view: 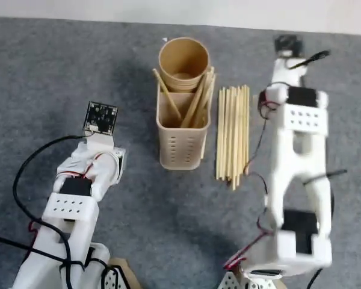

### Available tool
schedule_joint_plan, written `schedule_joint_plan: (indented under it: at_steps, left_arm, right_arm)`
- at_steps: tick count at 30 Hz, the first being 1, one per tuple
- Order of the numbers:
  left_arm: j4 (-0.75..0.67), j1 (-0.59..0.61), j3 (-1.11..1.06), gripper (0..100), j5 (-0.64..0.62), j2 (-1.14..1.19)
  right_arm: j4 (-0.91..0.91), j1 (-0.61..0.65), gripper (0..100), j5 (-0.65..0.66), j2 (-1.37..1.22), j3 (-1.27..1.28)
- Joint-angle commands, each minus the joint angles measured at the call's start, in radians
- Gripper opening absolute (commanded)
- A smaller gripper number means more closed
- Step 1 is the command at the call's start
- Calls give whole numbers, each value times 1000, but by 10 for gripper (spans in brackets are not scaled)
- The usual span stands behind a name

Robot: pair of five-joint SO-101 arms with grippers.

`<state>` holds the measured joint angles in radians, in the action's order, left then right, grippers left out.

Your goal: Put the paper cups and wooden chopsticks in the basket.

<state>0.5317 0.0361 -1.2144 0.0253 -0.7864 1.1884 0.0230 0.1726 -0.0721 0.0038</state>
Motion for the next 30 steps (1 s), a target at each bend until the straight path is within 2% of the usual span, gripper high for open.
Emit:
schedule_joint_plan:
  at_steps: [1,9,30]
  left_arm:
    - [-15,-15,4,171,9,-16]
    - [-15,-15,4,171,9,-16]
    - [-15,-15,4,171,9,-16]
  right_arm:
    - [-82,-15,194,12,-127,4]
    - [-166,-12,194,18,-305,4]
    - [-170,64,194,18,-320,5]
